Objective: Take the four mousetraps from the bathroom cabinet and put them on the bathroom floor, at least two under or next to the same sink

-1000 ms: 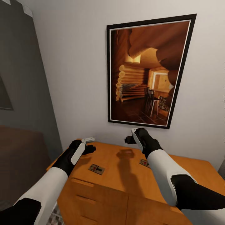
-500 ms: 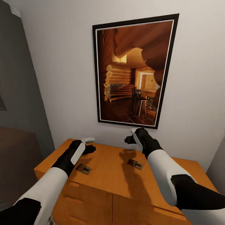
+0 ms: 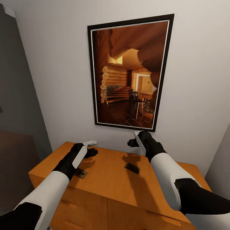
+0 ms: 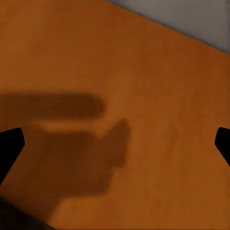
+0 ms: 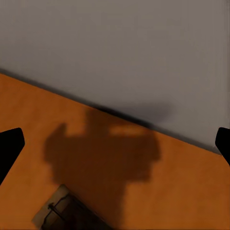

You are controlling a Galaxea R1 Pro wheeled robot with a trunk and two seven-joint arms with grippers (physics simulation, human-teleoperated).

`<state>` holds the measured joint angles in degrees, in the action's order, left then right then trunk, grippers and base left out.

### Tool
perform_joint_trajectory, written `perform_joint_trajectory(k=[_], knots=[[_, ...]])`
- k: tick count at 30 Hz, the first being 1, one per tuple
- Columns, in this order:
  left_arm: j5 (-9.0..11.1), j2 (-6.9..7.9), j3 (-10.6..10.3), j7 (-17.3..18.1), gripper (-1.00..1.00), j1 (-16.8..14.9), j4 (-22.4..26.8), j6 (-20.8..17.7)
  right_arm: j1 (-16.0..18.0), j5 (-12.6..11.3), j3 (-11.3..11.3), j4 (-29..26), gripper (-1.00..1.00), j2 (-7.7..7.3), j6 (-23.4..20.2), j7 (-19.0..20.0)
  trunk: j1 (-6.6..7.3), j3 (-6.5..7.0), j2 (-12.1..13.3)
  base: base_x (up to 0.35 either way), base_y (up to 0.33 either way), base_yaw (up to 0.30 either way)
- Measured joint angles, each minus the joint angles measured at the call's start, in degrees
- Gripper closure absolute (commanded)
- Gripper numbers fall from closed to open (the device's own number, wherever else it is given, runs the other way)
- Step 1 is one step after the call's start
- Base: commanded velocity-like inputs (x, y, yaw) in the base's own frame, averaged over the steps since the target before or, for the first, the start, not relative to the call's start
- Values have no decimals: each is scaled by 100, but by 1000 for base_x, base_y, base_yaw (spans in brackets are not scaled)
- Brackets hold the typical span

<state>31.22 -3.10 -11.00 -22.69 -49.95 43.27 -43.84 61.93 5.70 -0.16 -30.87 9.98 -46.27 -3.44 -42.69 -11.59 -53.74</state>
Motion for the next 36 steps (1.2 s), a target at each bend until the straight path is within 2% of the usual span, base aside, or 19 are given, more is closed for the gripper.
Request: perform_joint_trajectory(k=[20,29,36], knots=[[1,19,-5,45,-100,1,-62,-16,0,-8,-1,20,-100,-1,4,-38,0,0,0,0,-2,0],[-40,42,-16,464,-100,1,-608,-18,-1,13,3,244,-100,0,-8,21,0,0,1,0,0,0],[-160,43,-19,575,-100,2,-805,-60,0,26,7,348,-100,0,-41,55,0,0,1,0,0,0]])
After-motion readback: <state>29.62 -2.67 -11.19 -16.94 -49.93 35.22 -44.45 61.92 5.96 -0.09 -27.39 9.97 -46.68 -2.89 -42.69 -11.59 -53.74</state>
